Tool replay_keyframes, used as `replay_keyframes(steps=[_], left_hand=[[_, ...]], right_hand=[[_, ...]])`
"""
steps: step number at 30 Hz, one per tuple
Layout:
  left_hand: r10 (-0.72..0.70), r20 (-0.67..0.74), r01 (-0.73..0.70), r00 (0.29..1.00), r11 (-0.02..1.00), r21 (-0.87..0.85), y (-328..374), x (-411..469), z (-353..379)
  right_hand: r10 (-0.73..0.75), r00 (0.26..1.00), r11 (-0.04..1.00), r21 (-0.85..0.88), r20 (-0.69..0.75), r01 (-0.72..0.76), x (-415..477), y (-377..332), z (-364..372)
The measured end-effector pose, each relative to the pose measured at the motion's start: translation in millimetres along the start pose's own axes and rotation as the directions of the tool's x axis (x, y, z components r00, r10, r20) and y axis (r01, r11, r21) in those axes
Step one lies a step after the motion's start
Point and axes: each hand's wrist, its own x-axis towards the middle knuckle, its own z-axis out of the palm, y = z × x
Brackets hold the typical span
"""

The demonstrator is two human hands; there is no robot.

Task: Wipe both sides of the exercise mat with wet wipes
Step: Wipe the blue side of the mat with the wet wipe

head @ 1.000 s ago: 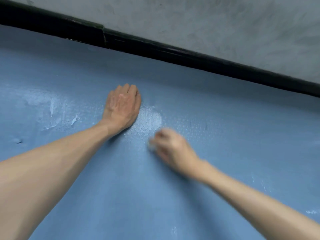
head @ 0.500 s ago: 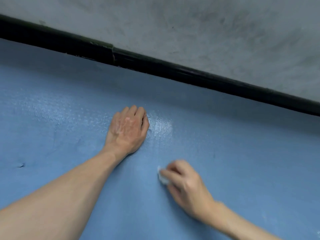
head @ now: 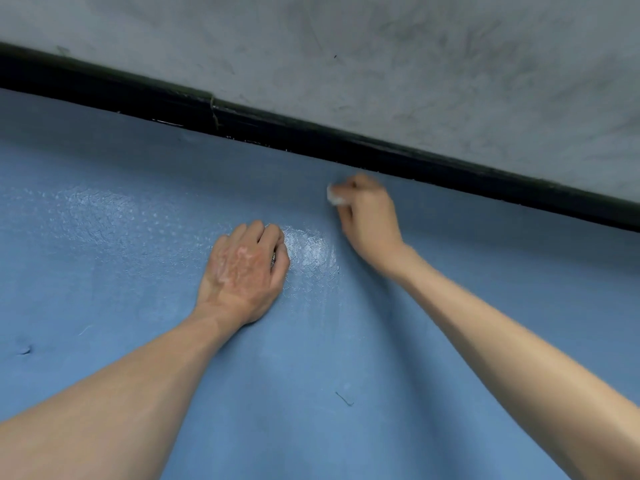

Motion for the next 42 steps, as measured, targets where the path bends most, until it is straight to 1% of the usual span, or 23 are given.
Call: replay_keyframes(steps=[2,5,7,9,11,13,14,17,20,22,24,26,27,29,31,33,35,36,37,39,42], left_hand=[[-0.001,0.011,0.001,1.0,1.0,0.014,0.3,0.4,-0.9],[0.007,0.029,-0.008,1.0,0.999,0.032,0.5,1.1,-0.9],[0.014,0.034,-0.015,0.999,0.999,0.032,1.1,1.1,-0.9],[0.01,0.039,-0.011,0.999,1.0,0.026,1.5,0.9,-1.5],[0.006,0.044,-0.007,0.999,1.0,0.017,1.6,0.8,-1.8],[0.0,0.043,-0.001,0.999,1.0,0.011,1.5,0.2,-2.2],[-0.002,0.04,0.002,0.999,1.0,0.009,1.3,0.1,-2.3],[-0.004,0.032,0.004,0.999,1.0,0.013,0.3,0.2,-1.6],[-0.002,0.035,0.001,0.999,1.0,0.025,-0.3,0.7,-1.8],[0.0,0.042,-0.002,0.999,0.999,0.035,-0.3,1.9,-2.4],[0.007,0.049,-0.009,0.999,0.999,0.04,0.5,2.2,-2.7],[0.011,0.053,-0.013,0.999,0.999,0.037,1.2,1.7,-2.8],[0.011,0.054,-0.013,0.998,0.999,0.036,1.5,2.0,-3.0],[0.015,0.057,-0.017,0.998,0.999,0.036,1.7,2.8,-2.6],[0.015,0.055,-0.017,0.998,0.999,0.038,2.0,1.8,-2.9],[0.015,0.045,-0.016,0.999,0.999,0.032,2.1,0.9,-3.3],[0.012,0.042,-0.013,0.999,1.0,0.024,1.7,1.6,-2.9],[0.011,0.042,-0.012,0.999,1.0,0.023,1.4,2.0,-2.5],[0.009,0.041,-0.01,0.999,1.0,0.022,0.9,2.2,-2.5],[0.005,0.036,-0.005,0.999,1.0,0.019,0.7,2.3,-2.8],[0.002,0.048,-0.003,0.999,1.0,0.019,0.5,1.9,-2.8]], right_hand=[[-0.073,0.996,0.996,0.06,0.046,0.07,-53.7,-15.6,-10.6],[-0.168,0.97,0.975,0.176,0.173,0.137,-123.9,-34.2,-34.1],[-0.249,0.938,0.959,0.199,0.24,0.204,-132.9,-33.7,-41.2],[-0.292,0.923,0.955,0.132,0.252,0.266,-102.4,-22.7,-38.6],[-0.24,0.95,0.969,-0.016,0.202,0.248,-49.1,-5.5,-27.5],[-0.145,0.979,0.972,-0.163,0.142,0.167,6.0,10.0,-16.6],[-0.119,0.987,0.971,-0.198,0.107,0.138,26.8,14.7,-11.8],[-0.097,0.991,0.978,-0.179,0.09,0.112,41.3,15.8,-4.3],[-0.1,0.99,0.989,-0.1,0.095,0.11,-6.6,2.9,-12.5],[-0.15,0.98,0.988,-0.009,0.13,0.153,-60.1,-9.2,-23.3],[-0.202,0.959,0.979,0.079,0.199,0.19,-108.8,-19.4,-35.8],[-0.273,0.932,0.96,0.127,0.238,0.249,-125.3,-17.8,-43.0],[-0.29,0.927,0.955,0.127,0.238,0.267,-118.5,-12.1,-42.4],[-0.254,0.946,0.967,0.067,0.2,0.246,-83.3,1.2,-36.1],[-0.218,0.965,0.972,-0.062,0.145,0.229,-32.7,16.5,-24.9],[-0.205,0.968,0.949,-0.214,0.142,0.233,12.9,25.2,-15.0],[-0.173,0.973,0.918,-0.334,0.151,0.215,38.6,27.4,-13.0],[-0.154,0.978,0.915,-0.354,0.14,0.195,41.3,26.6,-14.3],[-0.145,0.981,0.919,-0.351,0.128,0.181,36.9,25.2,-15.7],[-0.148,0.982,0.94,-0.294,0.115,0.176,8.6,18.9,-19.9],[-0.19,0.971,0.971,-0.12,0.147,0.208,-62.4,2.7,-35.3]])
